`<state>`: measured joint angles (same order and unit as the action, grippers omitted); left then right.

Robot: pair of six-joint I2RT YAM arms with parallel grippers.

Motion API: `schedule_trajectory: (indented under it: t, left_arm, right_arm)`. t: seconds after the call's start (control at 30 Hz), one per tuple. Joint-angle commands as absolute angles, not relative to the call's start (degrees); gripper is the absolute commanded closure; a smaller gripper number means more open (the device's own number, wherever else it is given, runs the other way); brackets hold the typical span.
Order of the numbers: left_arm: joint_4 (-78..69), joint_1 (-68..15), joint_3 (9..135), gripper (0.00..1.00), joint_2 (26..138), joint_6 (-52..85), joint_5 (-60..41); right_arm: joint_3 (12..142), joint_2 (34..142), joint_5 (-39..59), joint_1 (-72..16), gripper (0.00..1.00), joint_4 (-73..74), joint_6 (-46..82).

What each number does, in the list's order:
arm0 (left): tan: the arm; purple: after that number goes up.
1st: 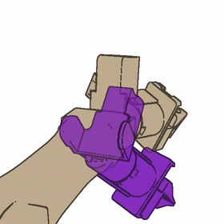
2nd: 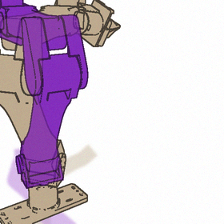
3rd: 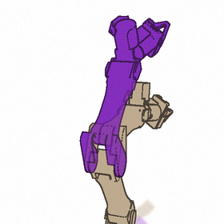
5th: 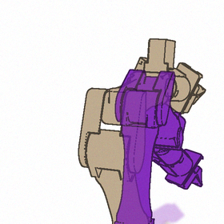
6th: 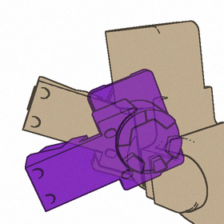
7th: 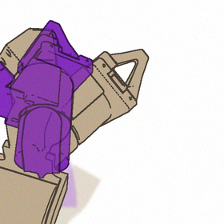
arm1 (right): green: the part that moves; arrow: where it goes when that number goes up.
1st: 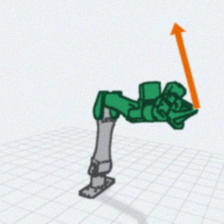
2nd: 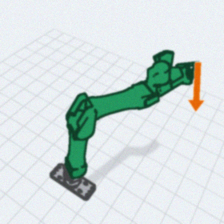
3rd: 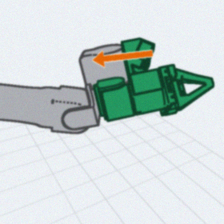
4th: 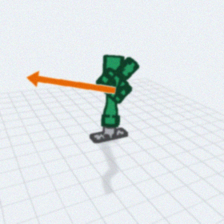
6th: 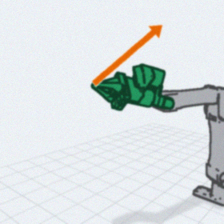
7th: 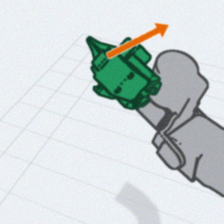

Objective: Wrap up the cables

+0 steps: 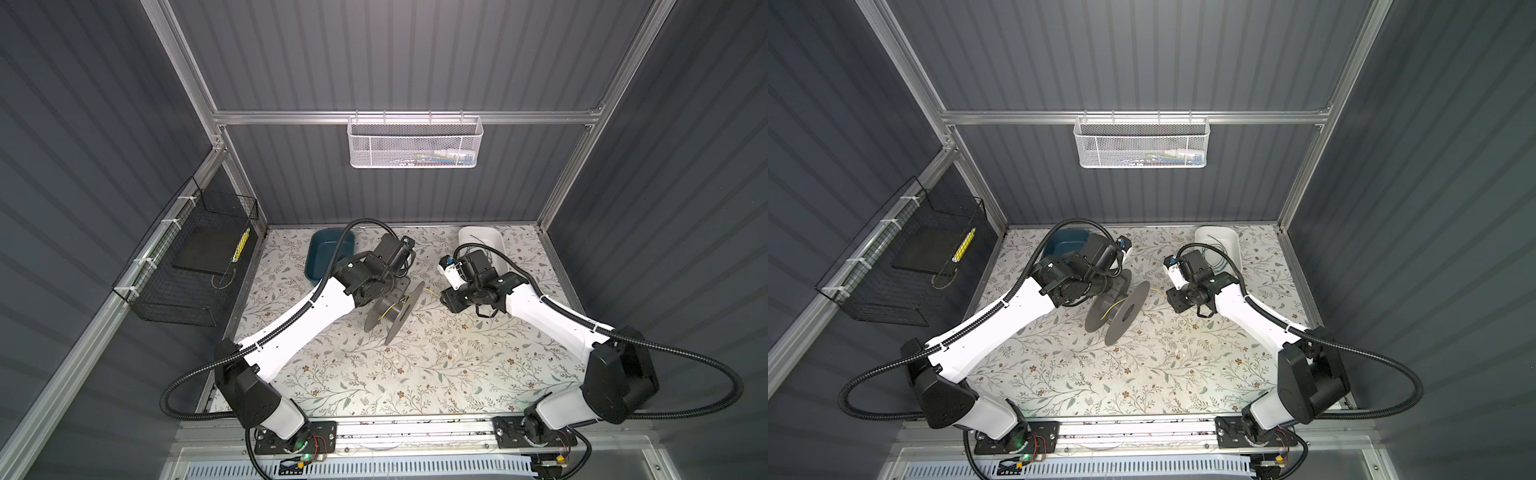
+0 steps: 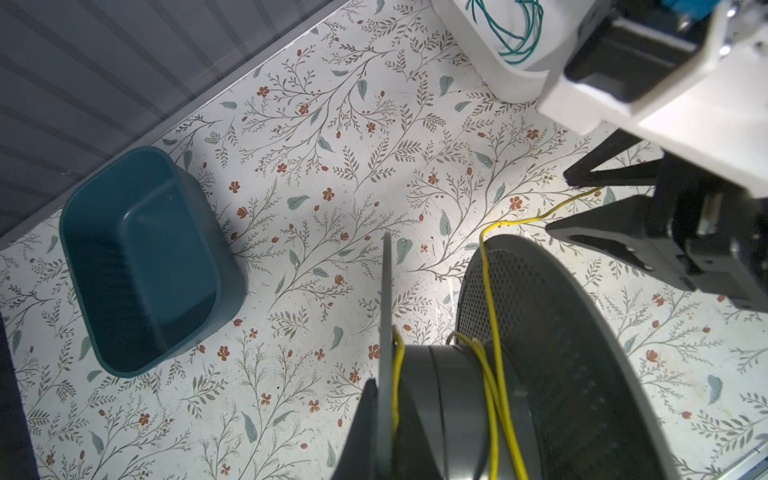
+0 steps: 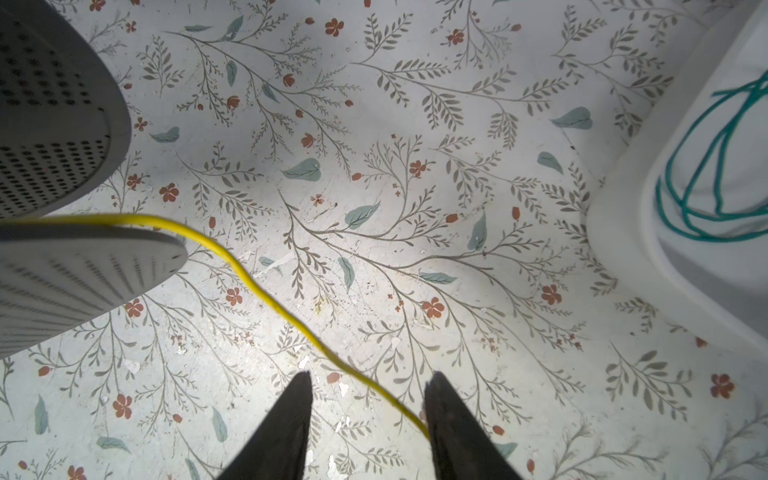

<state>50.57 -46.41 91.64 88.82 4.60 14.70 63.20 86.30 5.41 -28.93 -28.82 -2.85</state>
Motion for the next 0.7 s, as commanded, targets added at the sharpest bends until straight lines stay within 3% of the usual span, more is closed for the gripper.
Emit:
schedule_trajectory:
  t: [0.0, 0.1, 0.33, 0.67]
  left_arm:
    - [50.8, -45.8, 94.3, 1.00, 86.5, 3.5, 12.4]
    - [50.9, -45.6, 94.4, 1.00, 86.4, 3.4, 12.1]
    - [51.0, -44.9, 94.5, 1.00, 86.3, 3.3, 12.8]
    - [54.0, -43.1, 93.0, 1.00, 84.1, 2.3, 13.3]
  right_arm:
    - [64.0, 87.9, 7.6, -28.7, 0.52, -29.9, -4.8]
    - [63.5, 88.4, 8.6, -28.7, 0.59, -29.4, -4.2]
    - [60.4, 84.9, 5.2, -28.4, 0.98, -25.4, -0.6]
    - [64.3, 85.8, 4.1, -13.9, 1.00, -19.2, 8.9]
